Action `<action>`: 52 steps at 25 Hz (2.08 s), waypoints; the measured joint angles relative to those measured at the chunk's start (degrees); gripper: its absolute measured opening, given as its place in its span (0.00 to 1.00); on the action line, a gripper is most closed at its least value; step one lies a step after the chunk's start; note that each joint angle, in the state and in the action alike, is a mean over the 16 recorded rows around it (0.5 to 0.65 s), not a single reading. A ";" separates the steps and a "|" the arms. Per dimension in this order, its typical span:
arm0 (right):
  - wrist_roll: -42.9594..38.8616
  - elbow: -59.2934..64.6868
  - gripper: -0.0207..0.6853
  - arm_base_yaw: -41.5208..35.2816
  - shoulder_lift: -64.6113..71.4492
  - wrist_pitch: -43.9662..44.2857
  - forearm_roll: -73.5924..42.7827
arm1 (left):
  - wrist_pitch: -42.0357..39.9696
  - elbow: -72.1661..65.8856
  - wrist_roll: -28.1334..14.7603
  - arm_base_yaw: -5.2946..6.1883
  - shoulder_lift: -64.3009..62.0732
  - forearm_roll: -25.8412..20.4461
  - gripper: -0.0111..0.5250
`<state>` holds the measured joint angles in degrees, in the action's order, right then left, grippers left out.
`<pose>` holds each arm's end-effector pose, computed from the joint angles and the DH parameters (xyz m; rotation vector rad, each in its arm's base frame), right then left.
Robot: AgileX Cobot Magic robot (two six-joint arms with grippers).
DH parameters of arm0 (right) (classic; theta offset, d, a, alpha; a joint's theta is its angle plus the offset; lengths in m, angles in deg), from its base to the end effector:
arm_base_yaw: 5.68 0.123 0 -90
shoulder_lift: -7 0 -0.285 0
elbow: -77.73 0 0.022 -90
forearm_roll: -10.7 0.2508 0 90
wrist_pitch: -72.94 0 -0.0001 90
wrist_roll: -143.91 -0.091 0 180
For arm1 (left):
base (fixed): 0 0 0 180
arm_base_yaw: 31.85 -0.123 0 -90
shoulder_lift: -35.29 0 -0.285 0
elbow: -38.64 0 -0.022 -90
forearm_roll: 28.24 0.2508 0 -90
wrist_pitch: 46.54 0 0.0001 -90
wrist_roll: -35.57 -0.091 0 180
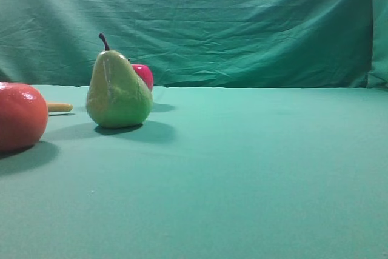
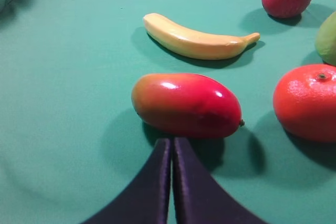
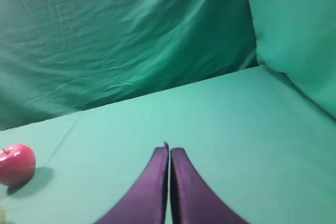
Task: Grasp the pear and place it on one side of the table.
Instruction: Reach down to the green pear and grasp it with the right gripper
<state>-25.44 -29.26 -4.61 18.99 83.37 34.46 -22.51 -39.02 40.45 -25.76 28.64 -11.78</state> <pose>0.0595 0.0078 0.2187 0.1130 1.6520 0.2440 0.0513 0.0051 0.1755 0.1871 1.8671 0.1580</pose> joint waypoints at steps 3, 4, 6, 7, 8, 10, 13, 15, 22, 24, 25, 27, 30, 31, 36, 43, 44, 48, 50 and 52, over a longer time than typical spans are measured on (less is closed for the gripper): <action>0.83 -3.29 0.03 0.00 3.97 0.48 1.16 | 0.00 0.00 0.00 0.00 0.00 0.00 0.02; 1.14 -4.45 0.03 0.02 5.54 0.60 1.43 | 0.00 0.00 0.00 0.00 0.00 0.00 0.02; 1.88 -6.83 0.03 0.25 9.13 0.57 1.91 | 0.00 0.00 0.00 0.00 0.00 0.00 0.02; 2.37 -8.01 0.03 0.52 11.15 0.43 2.13 | 0.00 0.00 0.00 0.00 0.00 0.00 0.02; 2.99 -9.18 0.03 0.96 13.31 0.24 2.35 | 0.00 0.00 0.00 0.00 0.00 0.00 0.02; 4.49 -11.43 0.03 2.35 17.89 -0.22 2.79 | 0.00 0.00 0.00 0.00 0.00 0.00 0.02; 7.03 -14.74 0.03 5.80 25.05 -1.19 3.42 | 0.00 0.00 0.00 0.00 0.00 0.00 0.02; 8.90 -16.88 0.03 8.89 29.89 -2.18 3.73 | 0.00 0.00 0.00 0.00 0.00 0.00 0.02; 15.81 -25.69 0.09 23.01 48.29 -5.47 3.98 | 0.00 0.00 0.00 0.00 0.00 0.00 0.02; 17.36 -28.80 0.15 27.17 53.76 -6.19 3.99 | 0.00 0.00 0.00 0.00 0.00 0.00 0.02; 17.94 -30.41 0.19 29.07 56.44 -6.54 4.00 | 0.00 0.00 0.00 0.00 0.00 0.00 0.02; 18.83 -33.65 0.30 32.53 61.72 -7.21 4.02 | 0.00 0.00 0.00 0.00 0.00 0.00 0.02; 19.49 -38.52 0.47 36.66 69.17 -7.78 4.04 | 0.00 0.00 0.00 0.00 0.00 0.00 0.02; 19.61 -40.12 0.52 37.79 71.53 -7.76 4.04 | 0.00 0.00 0.00 0.00 0.00 0.00 0.02; 19.94 -47.65 0.80 41.88 82.05 -6.80 4.07 | 0.00 0.00 0.00 0.00 0.00 0.00 0.02; 20.14 -56.01 0.97 44.26 93.72 -5.35 4.07 | 0.00 0.00 0.00 0.00 0.00 0.00 0.02; 20.16 -57.04 0.97 44.39 95.19 -5.19 4.07 | 0.00 0.00 0.00 0.00 0.00 0.00 0.02; 20.20 -60.78 0.98 44.63 100.69 -4.78 4.07 | 0.00 0.00 0.00 0.00 0.00 0.00 0.02; 20.20 -62.41 0.97 44.65 103.22 -4.71 4.07 | 0.00 0.00 0.00 0.00 0.00 0.00 0.02; 20.20 -63.82 0.94 44.65 105.50 -4.71 4.08 | 0.00 0.00 0.00 0.00 0.00 0.00 0.02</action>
<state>-5.24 -93.08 40.04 124.49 78.66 38.54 -22.51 -39.02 40.45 -25.76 28.64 -11.78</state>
